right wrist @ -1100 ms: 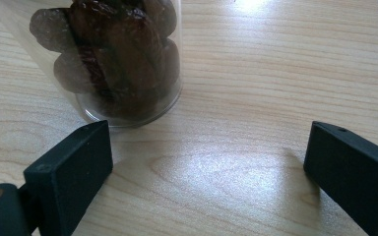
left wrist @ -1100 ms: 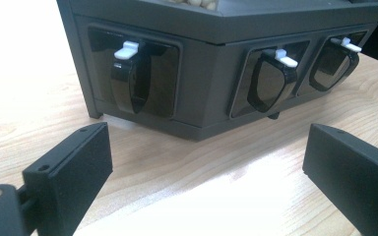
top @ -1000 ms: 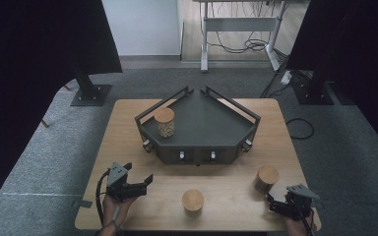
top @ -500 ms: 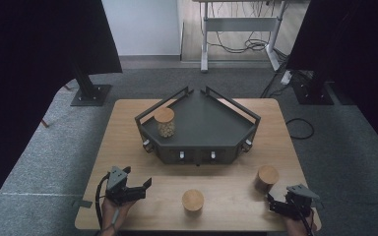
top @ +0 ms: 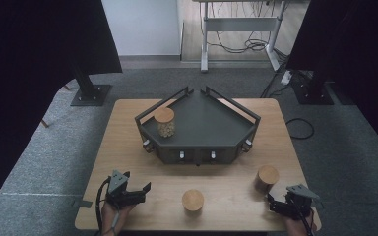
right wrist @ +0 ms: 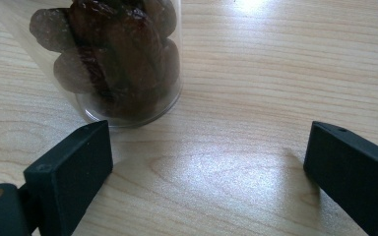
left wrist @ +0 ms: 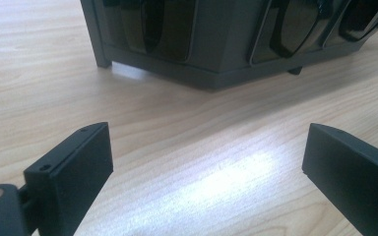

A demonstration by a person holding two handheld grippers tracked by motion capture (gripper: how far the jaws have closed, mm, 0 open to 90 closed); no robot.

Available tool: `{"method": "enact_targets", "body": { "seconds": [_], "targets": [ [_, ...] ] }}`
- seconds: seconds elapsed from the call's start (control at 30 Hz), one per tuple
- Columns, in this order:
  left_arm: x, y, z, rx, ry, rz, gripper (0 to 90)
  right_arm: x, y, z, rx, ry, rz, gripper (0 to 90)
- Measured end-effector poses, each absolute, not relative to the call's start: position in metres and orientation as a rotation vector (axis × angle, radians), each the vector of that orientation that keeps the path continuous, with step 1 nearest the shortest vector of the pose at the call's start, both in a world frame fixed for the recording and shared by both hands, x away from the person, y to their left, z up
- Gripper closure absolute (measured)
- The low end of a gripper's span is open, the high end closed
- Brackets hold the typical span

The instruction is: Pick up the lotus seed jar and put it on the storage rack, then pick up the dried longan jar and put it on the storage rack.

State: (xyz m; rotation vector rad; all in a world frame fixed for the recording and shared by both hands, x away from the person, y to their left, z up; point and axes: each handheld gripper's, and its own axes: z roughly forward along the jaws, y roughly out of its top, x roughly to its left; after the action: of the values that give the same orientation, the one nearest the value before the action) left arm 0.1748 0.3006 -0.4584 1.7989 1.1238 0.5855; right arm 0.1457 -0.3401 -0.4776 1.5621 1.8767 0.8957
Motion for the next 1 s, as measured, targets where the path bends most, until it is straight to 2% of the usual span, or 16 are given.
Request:
{"method": "enact_targets", "body": {
  "seconds": [1.0],
  "targets": [
    [0.1838,0.2973,-0.4662,1.891,1.202,0.578,4.5,0.142,-0.3397,-0.474,1.544,1.878,0.898,2.5]
  ]
}}
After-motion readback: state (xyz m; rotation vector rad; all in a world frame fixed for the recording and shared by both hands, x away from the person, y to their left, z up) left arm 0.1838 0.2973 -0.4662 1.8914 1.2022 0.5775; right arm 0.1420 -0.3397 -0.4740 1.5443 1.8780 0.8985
